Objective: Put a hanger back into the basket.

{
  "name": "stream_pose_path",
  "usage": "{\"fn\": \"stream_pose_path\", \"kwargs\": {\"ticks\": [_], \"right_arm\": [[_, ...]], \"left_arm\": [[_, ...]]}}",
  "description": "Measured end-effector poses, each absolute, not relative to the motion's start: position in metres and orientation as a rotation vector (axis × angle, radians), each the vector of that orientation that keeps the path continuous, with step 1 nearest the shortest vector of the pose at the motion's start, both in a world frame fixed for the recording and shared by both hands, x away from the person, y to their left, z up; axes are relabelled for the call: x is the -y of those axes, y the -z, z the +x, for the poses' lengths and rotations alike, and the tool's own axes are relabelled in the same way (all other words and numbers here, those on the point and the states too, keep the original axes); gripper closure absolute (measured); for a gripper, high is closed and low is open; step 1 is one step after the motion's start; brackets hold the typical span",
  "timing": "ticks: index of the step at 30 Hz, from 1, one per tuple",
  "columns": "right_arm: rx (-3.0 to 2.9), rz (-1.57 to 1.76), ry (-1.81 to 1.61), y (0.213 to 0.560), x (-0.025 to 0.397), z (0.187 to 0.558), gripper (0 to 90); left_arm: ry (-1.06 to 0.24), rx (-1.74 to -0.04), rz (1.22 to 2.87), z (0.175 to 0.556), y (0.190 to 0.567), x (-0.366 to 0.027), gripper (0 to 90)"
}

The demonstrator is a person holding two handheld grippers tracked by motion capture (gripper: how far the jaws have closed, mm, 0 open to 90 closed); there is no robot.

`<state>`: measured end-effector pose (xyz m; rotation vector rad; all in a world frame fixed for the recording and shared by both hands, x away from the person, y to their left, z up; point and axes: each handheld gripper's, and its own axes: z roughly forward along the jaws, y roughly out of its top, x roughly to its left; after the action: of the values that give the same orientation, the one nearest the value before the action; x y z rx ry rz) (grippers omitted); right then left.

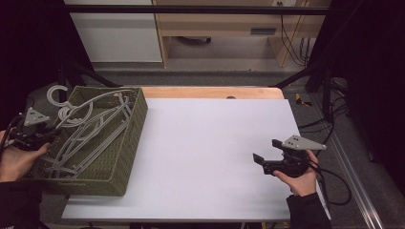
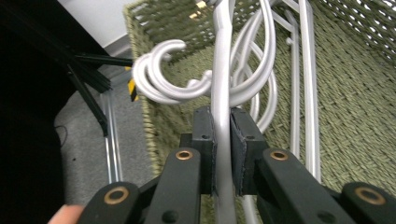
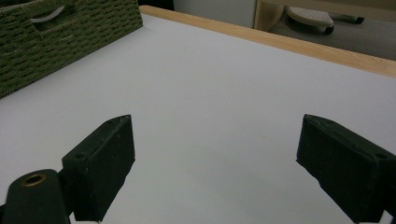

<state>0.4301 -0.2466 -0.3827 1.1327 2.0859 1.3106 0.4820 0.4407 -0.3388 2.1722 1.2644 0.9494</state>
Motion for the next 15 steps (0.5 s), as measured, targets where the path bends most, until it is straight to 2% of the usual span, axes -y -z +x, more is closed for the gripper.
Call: {"fn": "stream_pose_path", "kwargs": {"ticks": [7,15], "right_arm": [[-2.09,1.129,-1.307,0.383,0.247,0.43,11.4],[-2.091,1.132,-1.306,0.383,0.246,0.431,11.4]], "left_arm": [[-0.886,-1.283,2.225,0.487,0.354,-0.422,81.4],[-0.761,-1.389,2.198,0.492,0.374,-0.43,81.1]]}}
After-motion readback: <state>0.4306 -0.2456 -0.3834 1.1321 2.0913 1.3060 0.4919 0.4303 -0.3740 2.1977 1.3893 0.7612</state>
